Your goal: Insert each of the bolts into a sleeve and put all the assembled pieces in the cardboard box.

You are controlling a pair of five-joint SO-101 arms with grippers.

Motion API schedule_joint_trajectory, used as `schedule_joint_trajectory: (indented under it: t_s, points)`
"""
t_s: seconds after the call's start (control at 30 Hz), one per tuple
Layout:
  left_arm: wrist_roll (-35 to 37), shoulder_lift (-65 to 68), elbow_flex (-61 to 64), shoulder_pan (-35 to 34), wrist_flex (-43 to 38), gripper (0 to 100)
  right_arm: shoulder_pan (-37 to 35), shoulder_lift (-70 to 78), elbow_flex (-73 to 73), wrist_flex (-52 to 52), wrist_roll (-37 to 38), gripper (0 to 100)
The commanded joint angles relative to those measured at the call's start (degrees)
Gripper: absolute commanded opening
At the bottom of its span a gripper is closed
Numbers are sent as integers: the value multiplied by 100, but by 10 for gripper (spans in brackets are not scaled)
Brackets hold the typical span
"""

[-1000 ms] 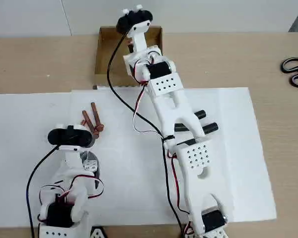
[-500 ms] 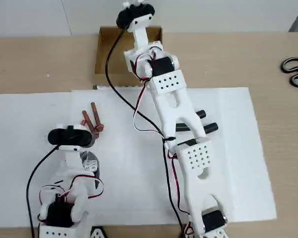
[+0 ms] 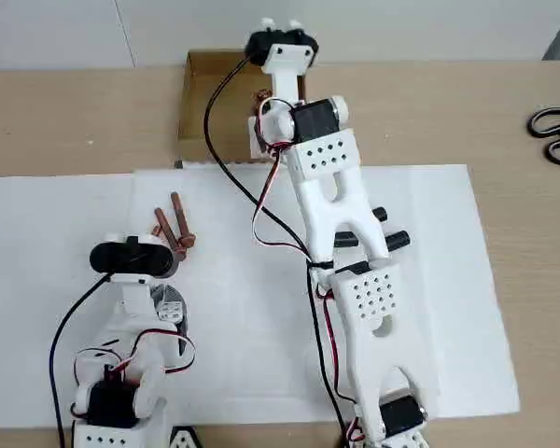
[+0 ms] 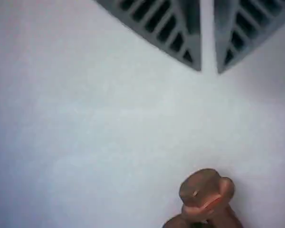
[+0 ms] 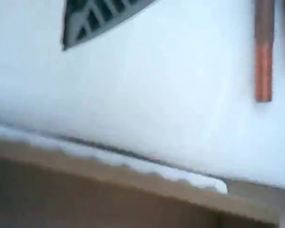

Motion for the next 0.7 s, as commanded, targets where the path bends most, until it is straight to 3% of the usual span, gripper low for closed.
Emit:
schedule_joint_trajectory:
  t_s: [0.0, 0.23, 0.67]
  points:
    - [9, -53, -22, -35, -141, 6, 277, -523, -299, 242, -448, 158]
    - [-9, -53, -22, -35, -141, 6, 673, -954, 53, 295, -826, 128]
    - [-9, -53, -22, -35, -141, 6, 1095, -2642, 3657, 268, -2171, 126]
